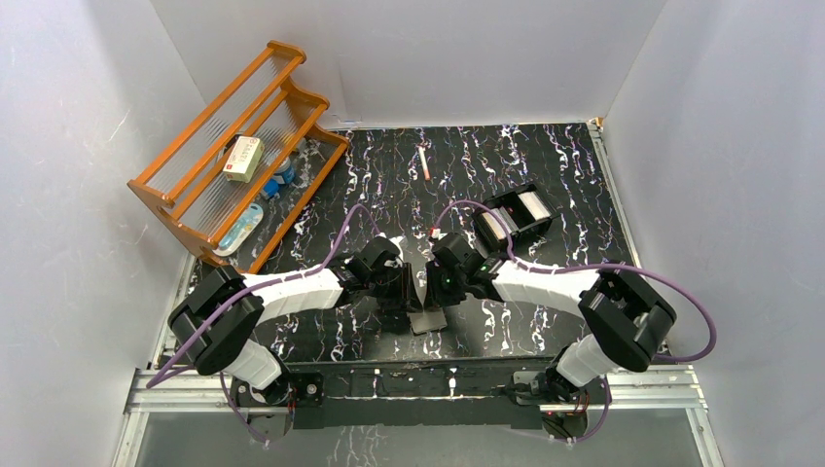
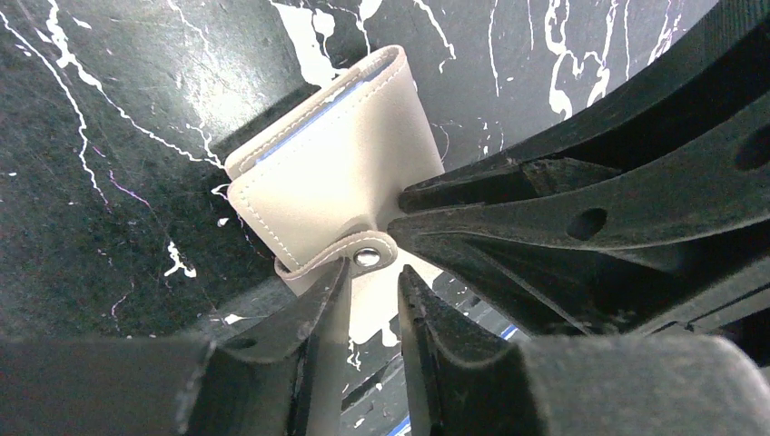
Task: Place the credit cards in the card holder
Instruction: Close the card holder at the center of the board.
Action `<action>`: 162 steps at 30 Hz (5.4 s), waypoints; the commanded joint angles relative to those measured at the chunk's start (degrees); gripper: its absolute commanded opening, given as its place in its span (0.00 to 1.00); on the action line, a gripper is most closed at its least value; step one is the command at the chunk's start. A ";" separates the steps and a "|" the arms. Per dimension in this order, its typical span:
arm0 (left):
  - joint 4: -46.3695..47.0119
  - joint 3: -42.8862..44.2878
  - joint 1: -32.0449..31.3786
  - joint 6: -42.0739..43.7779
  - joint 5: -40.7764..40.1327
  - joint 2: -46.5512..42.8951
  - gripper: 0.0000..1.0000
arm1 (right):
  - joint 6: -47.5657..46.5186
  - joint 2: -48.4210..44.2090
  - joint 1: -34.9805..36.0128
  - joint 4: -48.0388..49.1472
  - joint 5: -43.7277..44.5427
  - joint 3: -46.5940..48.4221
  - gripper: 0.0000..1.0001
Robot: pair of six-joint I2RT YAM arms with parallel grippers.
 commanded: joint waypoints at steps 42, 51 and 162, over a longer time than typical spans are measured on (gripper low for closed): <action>0.47 -1.80 0.28 1.47 -1.82 -0.87 0.07 | 8.63 -1.47 0.24 12.39 -1.71 -4.33 0.26; 0.44 -1.82 0.28 1.40 -1.72 -0.93 0.09 | 7.35 -0.24 0.15 12.68 -2.03 -3.75 0.07; -2.04 1.27 2.66 3.65 -3.42 1.57 0.19 | 8.13 2.22 0.30 -3.77 1.97 -1.66 0.00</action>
